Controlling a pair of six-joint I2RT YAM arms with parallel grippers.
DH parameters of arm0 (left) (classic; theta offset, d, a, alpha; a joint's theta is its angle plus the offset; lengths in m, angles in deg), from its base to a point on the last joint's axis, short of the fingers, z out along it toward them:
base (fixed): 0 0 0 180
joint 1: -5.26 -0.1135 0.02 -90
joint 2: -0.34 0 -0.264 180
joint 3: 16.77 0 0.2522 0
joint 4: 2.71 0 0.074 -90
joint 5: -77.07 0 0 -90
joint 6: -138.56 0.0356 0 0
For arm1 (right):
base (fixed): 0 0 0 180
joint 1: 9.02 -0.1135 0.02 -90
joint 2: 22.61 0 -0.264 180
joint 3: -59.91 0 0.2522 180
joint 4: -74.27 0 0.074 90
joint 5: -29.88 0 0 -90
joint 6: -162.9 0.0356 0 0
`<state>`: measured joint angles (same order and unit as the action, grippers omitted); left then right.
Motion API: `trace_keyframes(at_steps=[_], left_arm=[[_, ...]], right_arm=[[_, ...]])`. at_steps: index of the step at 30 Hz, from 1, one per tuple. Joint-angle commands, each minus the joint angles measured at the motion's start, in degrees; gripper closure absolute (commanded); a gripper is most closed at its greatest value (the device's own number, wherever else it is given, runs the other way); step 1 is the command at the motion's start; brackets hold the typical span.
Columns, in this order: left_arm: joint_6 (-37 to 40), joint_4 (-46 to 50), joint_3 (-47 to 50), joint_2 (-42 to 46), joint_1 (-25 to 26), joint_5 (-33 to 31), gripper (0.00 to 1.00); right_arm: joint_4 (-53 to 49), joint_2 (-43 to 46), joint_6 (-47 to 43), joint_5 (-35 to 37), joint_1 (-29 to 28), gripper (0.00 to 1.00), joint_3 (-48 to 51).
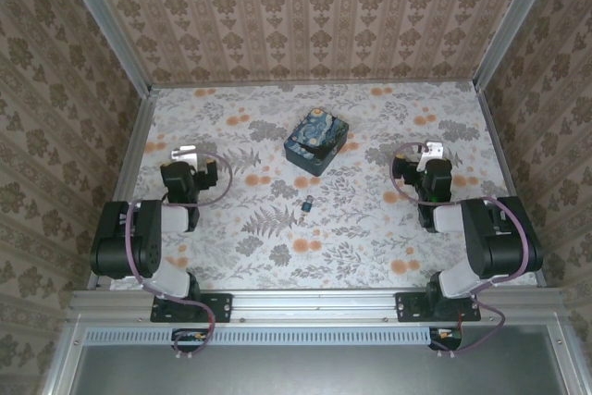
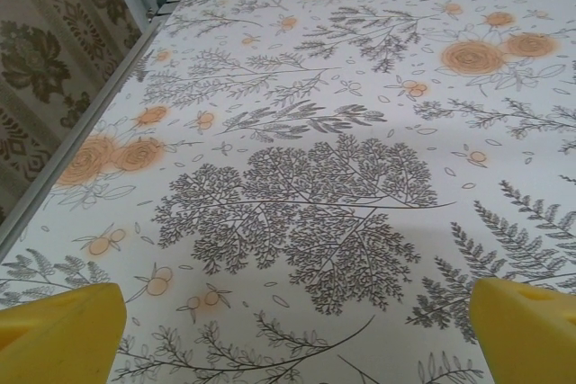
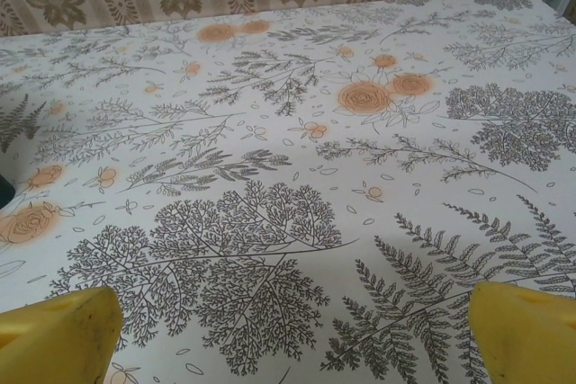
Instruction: Unlock a padlock with a key
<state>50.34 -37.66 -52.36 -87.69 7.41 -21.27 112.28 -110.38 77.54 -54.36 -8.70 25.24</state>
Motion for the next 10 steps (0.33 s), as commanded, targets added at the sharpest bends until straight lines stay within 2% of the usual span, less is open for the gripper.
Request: trace_keyframes(at_steps=[1,5,10], left_arm=[[-0.1,-0.7,-1.2,-0.1,-0.3,1.5,0.00],[-0.1,-0.6,-1.3,-0.1,-0.2,1.6,0.00],[-0.1,-0.8,-1.2,-0.1,-0.2,1.5,0.00]], right_arm=[[2.3,0.2,-0.4,1.3,-0.4,0.00,0.3],[-1.8,-0.3,-1.9,0.7,-1.2,0.00,-2.2],[-1.0,-0.1,-2.0,0.5,-1.3,0.00,-1.7]])
